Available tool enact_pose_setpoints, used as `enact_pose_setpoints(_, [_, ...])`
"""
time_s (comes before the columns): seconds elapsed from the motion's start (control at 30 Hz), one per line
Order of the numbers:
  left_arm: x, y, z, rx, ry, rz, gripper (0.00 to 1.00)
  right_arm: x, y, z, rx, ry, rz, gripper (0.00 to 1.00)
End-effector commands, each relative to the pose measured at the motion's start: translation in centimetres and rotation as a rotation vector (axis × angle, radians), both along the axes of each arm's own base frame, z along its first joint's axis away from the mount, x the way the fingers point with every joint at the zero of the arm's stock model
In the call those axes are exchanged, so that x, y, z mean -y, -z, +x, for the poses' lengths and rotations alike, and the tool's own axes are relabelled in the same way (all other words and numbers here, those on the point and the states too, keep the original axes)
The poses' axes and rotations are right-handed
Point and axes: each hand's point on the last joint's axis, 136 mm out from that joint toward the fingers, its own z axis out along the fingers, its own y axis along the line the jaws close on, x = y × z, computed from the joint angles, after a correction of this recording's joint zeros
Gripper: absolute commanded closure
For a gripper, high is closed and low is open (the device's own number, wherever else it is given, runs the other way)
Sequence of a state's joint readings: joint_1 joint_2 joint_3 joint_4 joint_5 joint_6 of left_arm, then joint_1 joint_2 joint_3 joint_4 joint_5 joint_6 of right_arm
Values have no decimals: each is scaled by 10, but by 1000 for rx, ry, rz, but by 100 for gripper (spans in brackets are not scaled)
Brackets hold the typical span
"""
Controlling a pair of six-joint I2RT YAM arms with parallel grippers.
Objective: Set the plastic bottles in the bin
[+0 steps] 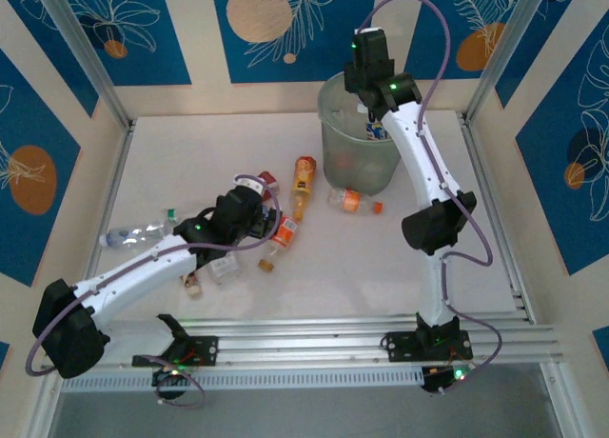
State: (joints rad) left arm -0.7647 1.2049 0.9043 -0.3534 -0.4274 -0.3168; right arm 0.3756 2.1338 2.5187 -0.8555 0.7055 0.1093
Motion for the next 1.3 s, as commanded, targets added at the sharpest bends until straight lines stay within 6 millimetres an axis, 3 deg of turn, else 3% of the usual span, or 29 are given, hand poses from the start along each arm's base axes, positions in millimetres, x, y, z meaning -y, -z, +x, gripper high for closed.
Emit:
enact_pose_setpoints(0.0, [-3, -7, 3, 7, -14, -20, 0, 1, 19, -6, -80, -27, -9, 49])
enact_pose_setpoints(0.13, [-1, -8, 3, 7, -9, -23, 0, 3, 53, -8, -184, -40, -17, 50])
enact_pose_setpoints(0.33, [-1, -7, 4, 5, -12, -21, 0, 4, 90, -10, -298, -60, -31, 49])
enact_pose_setpoints(0.83, [-6, -8, 4, 11, -32, -12, 1, 16, 152, -2, -451, -62, -26, 45])
enact_pose_setpoints(1.1, [-7, -9, 5, 12, -32, -1, 1, 22, 178, 1, -503, -47, -29, 24])
enact_pose_setpoints(1.27, [-8, -10, 5, 15, -36, 2, 0, 22, 170, 2, -489, -52, -30, 14])
